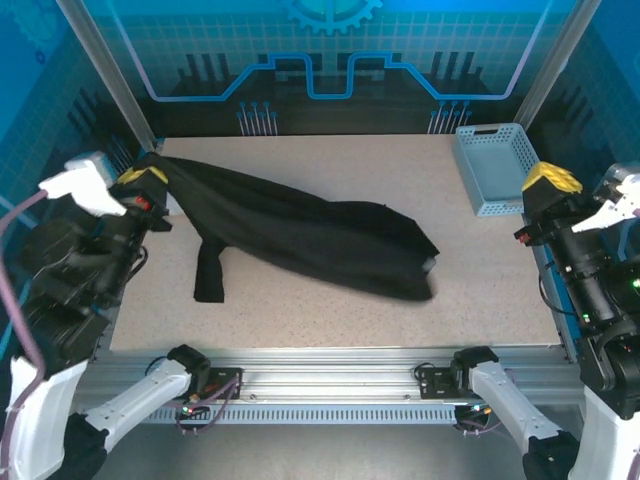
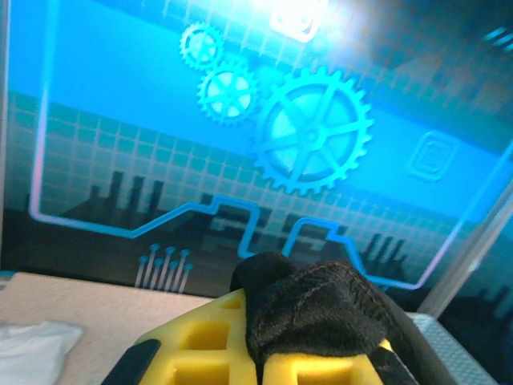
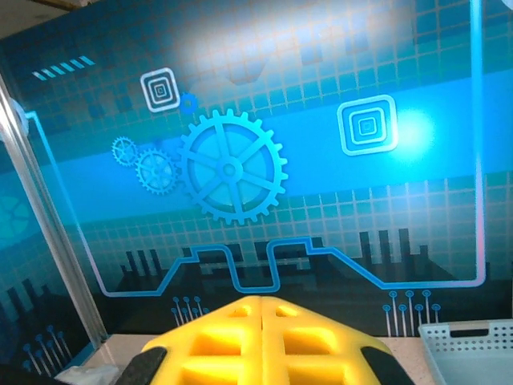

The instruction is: Fold the inside-out t-shirt

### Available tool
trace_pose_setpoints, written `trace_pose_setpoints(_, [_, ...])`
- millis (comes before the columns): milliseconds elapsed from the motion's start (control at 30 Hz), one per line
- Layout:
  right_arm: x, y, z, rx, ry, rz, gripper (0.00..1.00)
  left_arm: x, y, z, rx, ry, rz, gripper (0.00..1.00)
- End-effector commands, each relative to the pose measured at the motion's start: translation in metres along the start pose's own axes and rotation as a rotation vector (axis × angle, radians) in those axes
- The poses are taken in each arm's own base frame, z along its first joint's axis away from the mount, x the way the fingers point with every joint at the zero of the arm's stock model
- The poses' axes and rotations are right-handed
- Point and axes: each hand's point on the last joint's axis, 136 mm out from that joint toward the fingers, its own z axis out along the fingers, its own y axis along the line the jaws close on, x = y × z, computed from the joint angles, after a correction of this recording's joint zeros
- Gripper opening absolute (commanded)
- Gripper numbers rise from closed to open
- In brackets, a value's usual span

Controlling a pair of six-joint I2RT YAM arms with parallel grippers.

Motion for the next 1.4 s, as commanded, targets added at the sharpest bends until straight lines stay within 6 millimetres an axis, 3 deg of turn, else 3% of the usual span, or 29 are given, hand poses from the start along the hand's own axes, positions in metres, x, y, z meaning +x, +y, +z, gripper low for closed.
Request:
trace_pose_setpoints(0, [0.053,-0.019,0.064,0.067,0.163,-0.029,0.00,0.046,0.008,0.064,-0.115,0.129,0.094,0.00])
trace_pose_setpoints(100, [0.112,0.000,0.105,-0.080,0.317,0.046,0.00,0.071,-0.005,0.089,-0.058,0.215,0.089,0.00])
trace_pose_setpoints(167, [0.184,0.030,0.120,-0.246,0.484,0.127,0.00,0.093,-0.009,0.096,-0.027,0.266,0.076,0.00])
trace_pose_setpoints(200, [0.227,0.049,0.119,-0.310,0.573,0.116,0.08,0.102,-0.009,0.097,-0.021,0.287,0.072,0.00])
trace_pose_setpoints(267, [0.304,0.085,0.103,-0.396,0.750,0.039,0.21,0.123,-0.007,0.098,-0.018,0.336,0.068,0.00])
trace_pose_setpoints(333, [0.361,0.126,0.077,-0.526,0.893,0.013,0.29,0.137,-0.002,0.096,-0.028,0.373,0.077,0.00])
trace_pose_setpoints(467, [0.443,0.192,0.036,-0.698,1.050,-0.100,0.44,0.156,0.004,0.099,-0.042,0.405,0.093,0.00])
trace_pose_setpoints(533, [0.474,0.210,0.031,-0.708,1.099,-0.117,0.48,0.160,0.005,0.101,-0.047,0.417,0.097,0.00])
trace_pose_setpoints(600, [0.505,0.214,0.036,-0.654,1.168,-0.105,0.51,0.160,0.006,0.101,-0.048,0.417,0.097,0.00])
trace_pose_setpoints(767, [0.574,0.166,0.044,-0.367,1.368,-0.161,0.48,0.161,0.008,0.098,-0.054,0.416,0.101,0.00])
trace_pose_setpoints(900, [0.602,0.112,0.045,-0.162,1.495,-0.121,0.39,0.169,0.005,0.092,-0.023,0.436,0.072,0.00])
trace_pose_setpoints(1000, [0.601,0.078,0.053,-0.049,1.530,-0.070,0.35,0.181,-0.002,0.086,0.033,0.467,0.025,0.00])
trace_pose_setpoints(1133, [0.594,0.030,0.078,0.066,1.566,0.031,0.37,0.202,-0.024,0.073,0.179,0.537,-0.069,0.00])
trace_pose_setpoints(1200, [0.587,0.006,0.103,0.102,1.545,0.103,0.37,0.211,-0.032,0.068,0.235,0.559,-0.104,0.00])
trace_pose_setpoints(1367, [0.560,-0.057,0.195,0.207,1.399,0.157,0.34,0.235,-0.032,0.066,0.251,0.604,-0.154,0.00])
